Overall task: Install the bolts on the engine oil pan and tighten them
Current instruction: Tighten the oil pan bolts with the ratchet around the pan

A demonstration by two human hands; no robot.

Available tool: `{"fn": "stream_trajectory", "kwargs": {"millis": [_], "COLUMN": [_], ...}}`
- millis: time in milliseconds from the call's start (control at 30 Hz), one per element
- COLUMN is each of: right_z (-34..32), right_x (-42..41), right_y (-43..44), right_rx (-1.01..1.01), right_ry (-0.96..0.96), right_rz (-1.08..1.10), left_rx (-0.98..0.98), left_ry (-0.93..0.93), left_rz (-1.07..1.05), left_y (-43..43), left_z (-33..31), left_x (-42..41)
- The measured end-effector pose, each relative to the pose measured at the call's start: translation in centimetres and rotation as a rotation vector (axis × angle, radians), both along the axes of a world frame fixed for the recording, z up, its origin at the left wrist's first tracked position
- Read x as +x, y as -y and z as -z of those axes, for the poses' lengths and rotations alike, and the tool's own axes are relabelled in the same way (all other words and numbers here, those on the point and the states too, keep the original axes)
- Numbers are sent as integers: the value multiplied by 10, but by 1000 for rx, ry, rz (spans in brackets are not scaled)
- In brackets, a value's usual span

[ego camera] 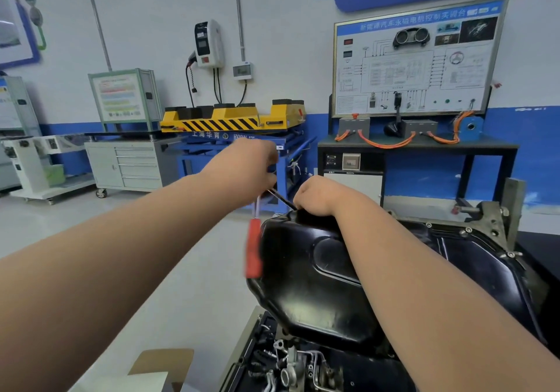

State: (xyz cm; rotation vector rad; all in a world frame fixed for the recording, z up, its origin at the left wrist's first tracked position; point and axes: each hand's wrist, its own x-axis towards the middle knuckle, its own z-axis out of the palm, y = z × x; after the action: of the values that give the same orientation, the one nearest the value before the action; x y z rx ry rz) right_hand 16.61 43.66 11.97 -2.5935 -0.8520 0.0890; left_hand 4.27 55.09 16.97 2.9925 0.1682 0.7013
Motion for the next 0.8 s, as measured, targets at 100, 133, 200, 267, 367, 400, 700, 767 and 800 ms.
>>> {"fn": "stream_trajectory", "kwargs": {"millis": [100,133,200,267,367,400,700,767,800], "right_z": [-1,-1,1,2,3,4,-51,-65,-69], "right_x": [0,0,3,4,4,6,-37,-63,-74], "right_y": [-2,-3,-2,-1,-2,-2,13,14,12], "right_rx": [-48,-44,-18,14,-11,9,492,211,71], "right_ry": [32,34,23,0,4,-4,-121,143,328], "right_rz": [14,11,-4,-7,-2,11,-197,-200,-172], "left_rx": [641,654,383,-168,-879,-921,-924,-1220,-1346], "left_ry": [-116,-134,-88,-2,-29,-26,260,311,325], "left_rz": [57,68,60,28,43,46,104,147,160], "left_y": [8,5,-2,-4,8,14,6,7,8], "left_z": [-4,-7,-9,-6,4,7,24,30,33], "left_x": [5,5,1,-3,-1,1,12,16,17]}}
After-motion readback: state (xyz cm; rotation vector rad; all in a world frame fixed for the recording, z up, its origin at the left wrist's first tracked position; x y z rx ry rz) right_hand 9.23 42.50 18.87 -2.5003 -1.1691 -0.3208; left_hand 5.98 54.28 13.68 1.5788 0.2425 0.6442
